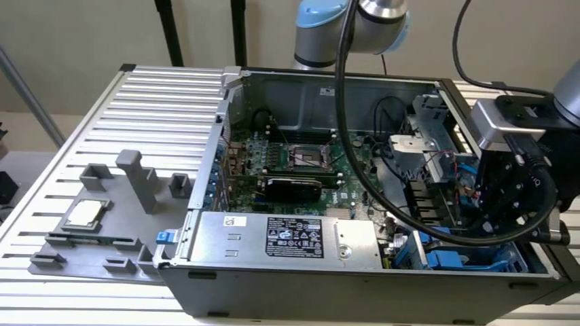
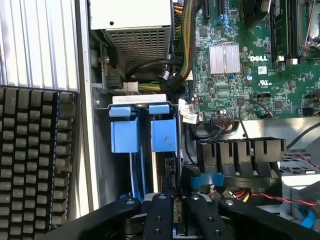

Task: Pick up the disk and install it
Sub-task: 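Insert the first disk wire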

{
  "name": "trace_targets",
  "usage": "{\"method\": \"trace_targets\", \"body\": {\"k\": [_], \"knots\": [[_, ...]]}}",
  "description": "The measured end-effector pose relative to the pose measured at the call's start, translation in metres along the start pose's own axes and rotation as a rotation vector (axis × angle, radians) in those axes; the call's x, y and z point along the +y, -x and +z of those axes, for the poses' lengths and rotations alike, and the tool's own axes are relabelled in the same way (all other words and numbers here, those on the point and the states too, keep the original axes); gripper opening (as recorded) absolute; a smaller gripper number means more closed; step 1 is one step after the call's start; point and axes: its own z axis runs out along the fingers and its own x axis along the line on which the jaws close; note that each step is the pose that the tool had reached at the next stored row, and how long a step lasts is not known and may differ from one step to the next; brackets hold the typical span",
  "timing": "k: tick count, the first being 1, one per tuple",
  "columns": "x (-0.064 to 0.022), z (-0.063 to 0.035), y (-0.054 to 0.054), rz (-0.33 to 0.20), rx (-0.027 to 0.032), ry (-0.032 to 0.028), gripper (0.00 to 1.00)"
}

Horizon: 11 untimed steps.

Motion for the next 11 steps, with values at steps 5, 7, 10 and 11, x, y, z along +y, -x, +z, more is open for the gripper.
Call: {"method": "trace_targets", "body": {"k": [5,7,10,11], "knots": [[-0.0002,0.0011,0.000,0.002,-0.0022,0.0018,0.00],[-0.0001,-0.0014,0.000,0.002,0.0000,0.0030,0.00],[0.0001,-0.0079,0.000,0.003,-0.0002,0.0041,0.00],[0.0002,-0.0114,0.000,0.003,0.0000,0.0042,0.00]]}}
